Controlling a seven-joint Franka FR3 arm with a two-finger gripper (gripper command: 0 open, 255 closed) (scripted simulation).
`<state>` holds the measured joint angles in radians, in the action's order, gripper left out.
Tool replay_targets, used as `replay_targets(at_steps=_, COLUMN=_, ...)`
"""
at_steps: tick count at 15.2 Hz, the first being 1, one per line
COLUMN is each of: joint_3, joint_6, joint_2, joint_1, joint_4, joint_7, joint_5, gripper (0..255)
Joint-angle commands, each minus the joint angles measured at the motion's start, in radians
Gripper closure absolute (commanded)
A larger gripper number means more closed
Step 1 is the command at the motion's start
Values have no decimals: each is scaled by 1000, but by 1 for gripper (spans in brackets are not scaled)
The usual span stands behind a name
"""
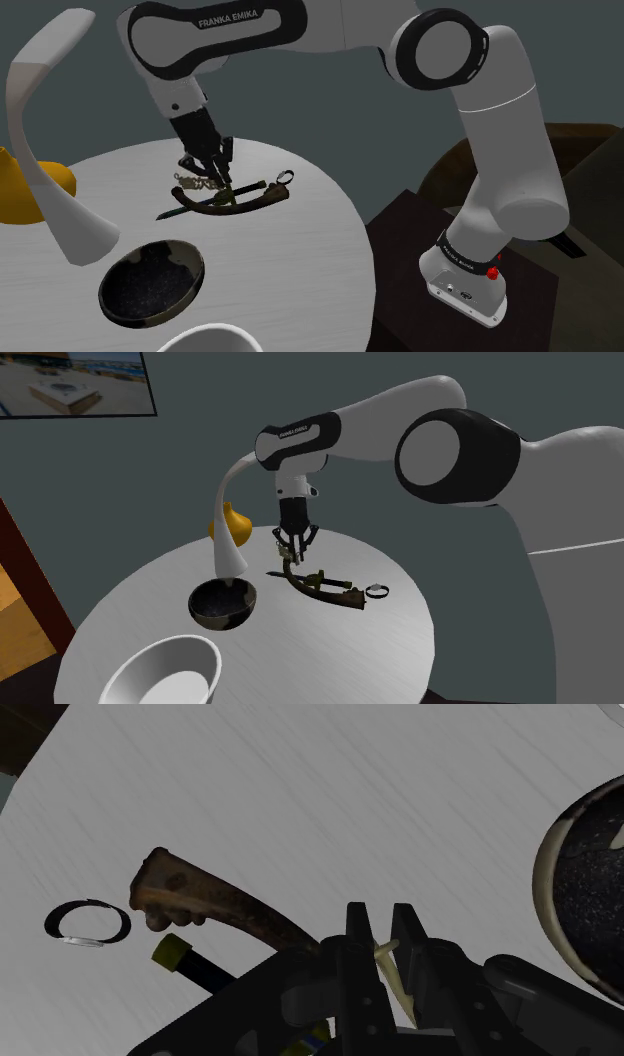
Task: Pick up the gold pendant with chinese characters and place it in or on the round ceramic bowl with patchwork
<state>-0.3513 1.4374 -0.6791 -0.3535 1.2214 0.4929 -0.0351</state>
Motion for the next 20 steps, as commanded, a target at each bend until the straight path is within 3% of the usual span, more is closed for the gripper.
replay_targets(at_steps=1, joint_3=-1, joint_6=-24, joint_2=6, joint_1=0, joint_4=-18, joint_7=2, joint_5=2, gripper=255)
replay_targets(at_steps=6, joint_3=-4, joint_6=-77, joint_2=11, joint_1=-4, joint_4=-67, joint_7=7, joint_5=4, gripper=255)
replay_targets(at_steps=13, joint_3=-42, joint_6=-65, joint_2=-2, joint_1=-110, joint_4=-89, joint_7=143, joint_5=34, gripper=255)
replay_targets(at_steps=20, joint_3=-71, joint_6=-88, joint_2=-76, joint_1=-240, joint_4=-214, joint_7=281, joint_5=45, gripper=255)
